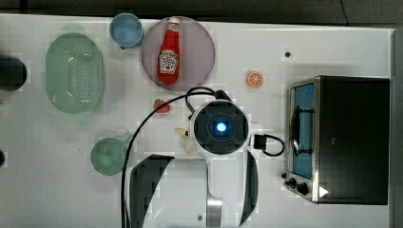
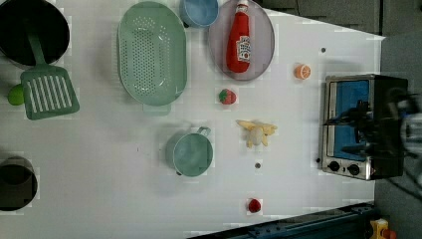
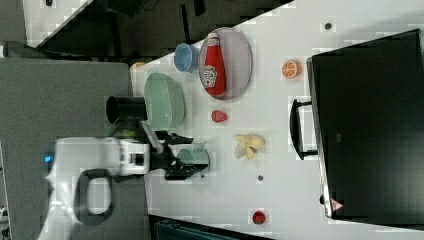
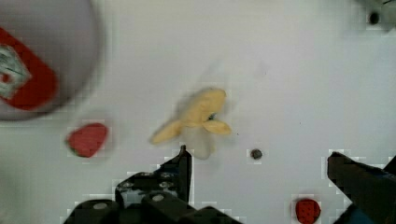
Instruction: Pick banana from table and place on oven.
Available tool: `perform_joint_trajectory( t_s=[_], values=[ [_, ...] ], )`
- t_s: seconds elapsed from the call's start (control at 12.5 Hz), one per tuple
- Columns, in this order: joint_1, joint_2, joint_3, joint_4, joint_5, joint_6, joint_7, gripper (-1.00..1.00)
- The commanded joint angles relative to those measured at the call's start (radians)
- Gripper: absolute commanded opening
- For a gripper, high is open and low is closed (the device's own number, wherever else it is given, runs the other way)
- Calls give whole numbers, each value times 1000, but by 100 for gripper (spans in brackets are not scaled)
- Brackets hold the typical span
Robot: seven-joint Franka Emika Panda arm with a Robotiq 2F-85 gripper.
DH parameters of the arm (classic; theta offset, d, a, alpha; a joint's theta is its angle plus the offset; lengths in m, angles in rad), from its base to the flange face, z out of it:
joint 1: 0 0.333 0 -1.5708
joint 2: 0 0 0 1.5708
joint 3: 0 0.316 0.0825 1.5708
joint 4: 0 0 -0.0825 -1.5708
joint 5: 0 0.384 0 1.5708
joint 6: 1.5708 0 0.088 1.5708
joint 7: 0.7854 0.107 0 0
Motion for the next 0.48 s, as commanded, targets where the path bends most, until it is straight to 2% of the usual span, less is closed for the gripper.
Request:
perform_joint_trajectory(
  t_s=[0.08, 0.48],
  values=[
    [-4, 31, 11, -65, -3, 157, 21, 100],
    [-1, 230, 40, -165, -3, 443, 22, 100]
  ],
)
